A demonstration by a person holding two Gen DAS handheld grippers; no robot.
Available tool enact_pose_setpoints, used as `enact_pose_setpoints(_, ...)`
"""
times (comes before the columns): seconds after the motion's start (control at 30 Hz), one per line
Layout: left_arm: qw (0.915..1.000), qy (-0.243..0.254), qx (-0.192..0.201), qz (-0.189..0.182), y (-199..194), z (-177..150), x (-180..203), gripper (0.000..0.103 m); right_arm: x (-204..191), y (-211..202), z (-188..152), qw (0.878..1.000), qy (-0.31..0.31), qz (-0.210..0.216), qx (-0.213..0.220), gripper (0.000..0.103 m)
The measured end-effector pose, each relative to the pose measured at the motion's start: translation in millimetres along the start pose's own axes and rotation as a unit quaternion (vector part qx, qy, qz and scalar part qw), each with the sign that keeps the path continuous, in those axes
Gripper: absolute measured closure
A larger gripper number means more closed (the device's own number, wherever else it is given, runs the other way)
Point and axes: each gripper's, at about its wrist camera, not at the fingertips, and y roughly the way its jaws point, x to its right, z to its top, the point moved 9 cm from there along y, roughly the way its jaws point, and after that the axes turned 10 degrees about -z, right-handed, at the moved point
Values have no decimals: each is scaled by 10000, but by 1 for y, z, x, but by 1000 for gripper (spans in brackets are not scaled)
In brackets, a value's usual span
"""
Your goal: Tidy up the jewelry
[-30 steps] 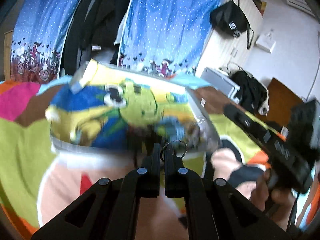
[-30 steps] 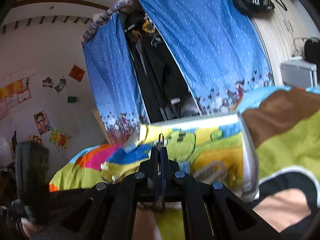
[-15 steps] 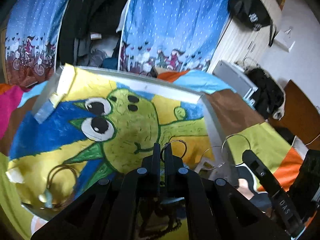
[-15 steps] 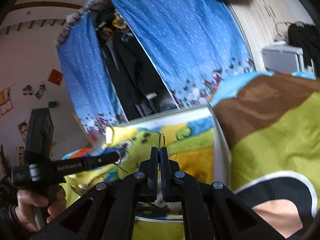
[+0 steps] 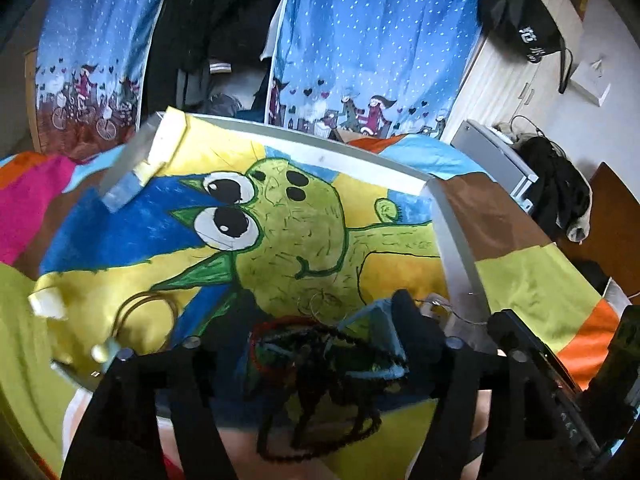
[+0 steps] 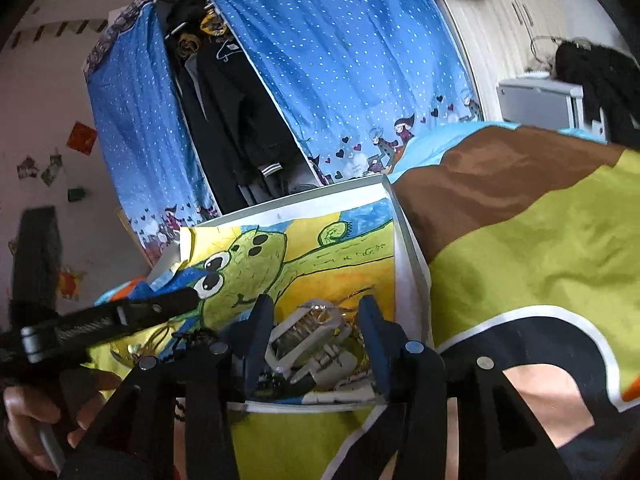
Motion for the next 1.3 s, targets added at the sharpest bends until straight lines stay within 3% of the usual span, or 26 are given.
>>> enact_pose_setpoints(0.1, 9998, 96, 144, 84, -20, -3, 4, 34, -4, -14, -2, 9997, -163, -125, 121, 60)
enact_pose_setpoints(0.2, 9986, 272, 381, 235, -48, -8, 10, 32, -9, -35, -6, 9986, -346, -235, 318, 45)
enact_pose_setpoints(0.33, 9955, 506, 666, 452, -85, -20, 18, 30, -17, -69, -9, 9961, -577, -295, 595, 36)
enact_pose_setpoints(0.37, 9948, 523, 721, 501, -94, -24, 19, 25, -19, -79, -10, 9952, -613, -318, 687, 30)
enact_pose_setpoints(0.4, 9939, 506, 799, 559, -106, -29, 19, 9, -20, -88, -12, 9946, -623, -335, 759, 23)
enact_pose_setpoints(0.43, 9931, 476, 892, 589, -117, -33, 19, 3, -21, -98, -14, 9940, -620, -362, 829, 21)
enact_pose_setpoints(0.6, 9887, 463, 1227, 721, -170, -62, 20, 3, -32, -143, -34, 9927, -602, -317, 991, 3)
enact_pose_setpoints(1.0, 9770, 803, 1716, 976, -271, -144, 32, 3, -62, -230, -88, 9900, -712, -194, 1203, 0)
enact_pose_setpoints(1.3, 9755, 788, 1793, 1006, -304, -194, 28, 3, -76, -266, -115, 9861, -869, -404, 1359, 0)
